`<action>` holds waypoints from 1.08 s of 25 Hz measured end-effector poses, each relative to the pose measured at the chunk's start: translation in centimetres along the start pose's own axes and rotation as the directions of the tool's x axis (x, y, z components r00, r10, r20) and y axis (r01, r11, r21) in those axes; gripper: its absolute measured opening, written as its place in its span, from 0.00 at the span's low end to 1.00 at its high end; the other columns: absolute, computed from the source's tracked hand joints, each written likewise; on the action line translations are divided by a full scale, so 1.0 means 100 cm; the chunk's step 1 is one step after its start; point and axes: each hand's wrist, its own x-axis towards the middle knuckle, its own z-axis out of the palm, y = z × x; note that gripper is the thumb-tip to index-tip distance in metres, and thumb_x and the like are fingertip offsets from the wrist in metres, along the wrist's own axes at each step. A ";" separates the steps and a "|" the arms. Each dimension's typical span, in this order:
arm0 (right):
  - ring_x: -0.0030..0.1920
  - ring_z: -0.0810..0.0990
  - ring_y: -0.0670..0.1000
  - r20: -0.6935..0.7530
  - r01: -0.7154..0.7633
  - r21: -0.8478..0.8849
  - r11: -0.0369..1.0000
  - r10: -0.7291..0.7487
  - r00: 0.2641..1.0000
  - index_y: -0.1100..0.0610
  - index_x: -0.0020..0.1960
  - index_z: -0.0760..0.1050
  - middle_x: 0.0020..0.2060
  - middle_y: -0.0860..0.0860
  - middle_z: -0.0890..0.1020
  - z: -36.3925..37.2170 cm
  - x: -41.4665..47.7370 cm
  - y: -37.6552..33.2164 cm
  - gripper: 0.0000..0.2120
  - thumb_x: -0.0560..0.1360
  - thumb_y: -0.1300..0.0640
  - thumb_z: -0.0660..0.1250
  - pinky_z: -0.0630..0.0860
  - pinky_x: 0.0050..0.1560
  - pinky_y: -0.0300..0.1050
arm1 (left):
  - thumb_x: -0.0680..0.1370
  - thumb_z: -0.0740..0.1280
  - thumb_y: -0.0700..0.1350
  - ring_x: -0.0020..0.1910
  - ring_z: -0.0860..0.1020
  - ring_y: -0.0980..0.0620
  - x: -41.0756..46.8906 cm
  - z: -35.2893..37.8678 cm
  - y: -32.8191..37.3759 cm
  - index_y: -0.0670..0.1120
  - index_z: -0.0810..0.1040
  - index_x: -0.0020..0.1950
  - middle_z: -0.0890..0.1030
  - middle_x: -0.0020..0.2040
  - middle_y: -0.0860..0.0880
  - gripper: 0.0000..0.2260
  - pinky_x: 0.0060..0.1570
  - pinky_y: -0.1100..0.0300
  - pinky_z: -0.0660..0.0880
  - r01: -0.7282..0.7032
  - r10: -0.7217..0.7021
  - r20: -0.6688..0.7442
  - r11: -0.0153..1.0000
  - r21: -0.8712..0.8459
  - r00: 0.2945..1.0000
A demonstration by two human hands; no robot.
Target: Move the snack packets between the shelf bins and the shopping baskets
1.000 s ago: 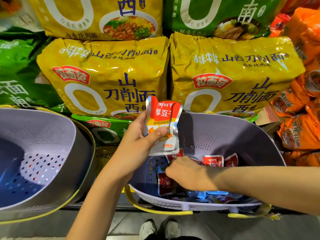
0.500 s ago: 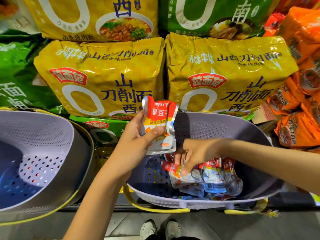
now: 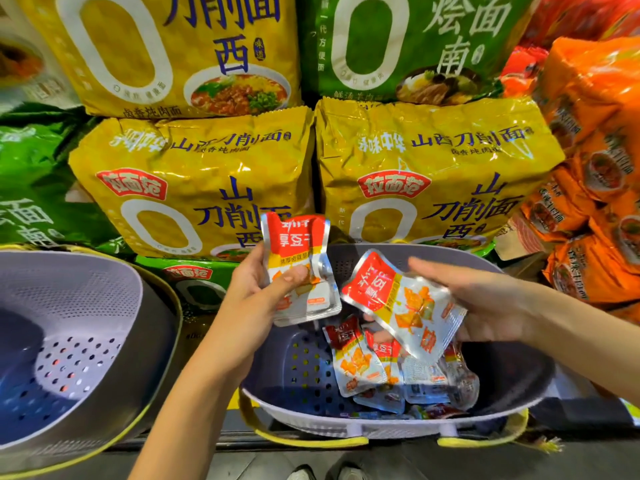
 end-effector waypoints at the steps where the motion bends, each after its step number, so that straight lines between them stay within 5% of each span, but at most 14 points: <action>1: 0.51 0.83 0.57 -0.007 0.082 -0.060 0.995 -0.082 0.997 0.59 0.53 0.82 0.53 0.61 0.82 0.005 -0.001 0.000 0.21 0.65 0.48 0.76 0.81 0.48 0.47 | 0.69 0.66 0.43 0.45 0.83 0.55 0.000 0.000 -0.001 0.47 0.75 0.57 0.85 0.47 0.51 0.16 0.41 0.66 0.77 0.008 -0.009 0.011 1.000 0.010 1.000; 5: 0.39 0.84 0.53 -0.182 0.354 -0.095 0.930 -0.366 0.913 0.62 0.52 0.77 0.43 0.59 0.84 0.029 0.008 -0.001 0.14 0.67 0.64 0.71 0.81 0.40 0.43 | 0.68 0.66 0.44 0.44 0.83 0.55 0.000 0.000 -0.001 0.48 0.76 0.55 0.85 0.46 0.52 0.16 0.40 0.66 0.77 0.037 -0.037 -0.003 0.999 0.017 0.999; 10: 0.37 0.84 0.51 -0.323 0.493 -0.020 0.870 -0.472 0.820 0.62 0.47 0.78 0.39 0.55 0.85 0.044 0.027 -0.002 0.15 0.59 0.63 0.69 0.82 0.42 0.47 | 0.67 0.66 0.46 0.38 0.83 0.57 0.002 -0.003 -0.002 0.49 0.76 0.50 0.85 0.40 0.54 0.12 0.35 0.65 0.78 0.036 -0.039 -0.074 0.999 -0.040 0.997; 14: 0.41 0.85 0.52 -0.322 0.486 -0.041 0.873 -0.472 0.821 0.62 0.49 0.77 0.41 0.55 0.85 0.045 0.027 -0.002 0.18 0.58 0.64 0.70 0.82 0.42 0.47 | 0.68 0.65 0.46 0.40 0.83 0.57 0.001 0.000 0.000 0.50 0.76 0.53 0.85 0.42 0.54 0.14 0.37 0.65 0.77 0.087 -0.086 -0.035 0.996 0.001 0.996; 17: 0.38 0.85 0.49 -0.349 0.425 -0.123 0.897 -0.440 0.827 0.59 0.45 0.78 0.38 0.53 0.85 0.050 0.038 -0.002 0.13 0.61 0.65 0.73 0.82 0.38 0.43 | 0.71 0.64 0.50 0.48 0.82 0.52 0.004 -0.002 -0.004 0.49 0.74 0.64 0.84 0.49 0.52 0.21 0.48 0.55 0.76 0.152 -0.153 -0.087 0.988 -0.017 0.984; 21: 0.31 0.82 0.44 -0.462 0.429 -0.290 0.856 -0.517 0.721 0.57 0.43 0.75 0.34 0.50 0.83 0.053 0.044 -0.004 0.12 0.65 0.68 0.74 0.78 0.28 0.37 | 0.67 0.66 0.63 0.55 0.81 0.49 0.004 -0.001 -0.004 0.49 0.70 0.70 0.81 0.59 0.48 0.35 0.58 0.48 0.75 0.184 -0.185 -0.099 0.983 -0.019 0.978; 27: 0.26 0.80 0.43 -0.395 0.480 -0.372 0.794 -0.604 0.693 0.53 0.40 0.77 0.25 0.46 0.81 0.057 0.044 -0.002 0.12 0.64 0.66 0.75 0.72 0.23 0.33 | 0.68 0.67 0.64 0.51 0.82 0.49 0.005 0.001 -0.003 0.48 0.72 0.67 0.83 0.54 0.48 0.33 0.49 0.51 0.77 0.202 -0.202 -0.033 0.979 0.024 0.979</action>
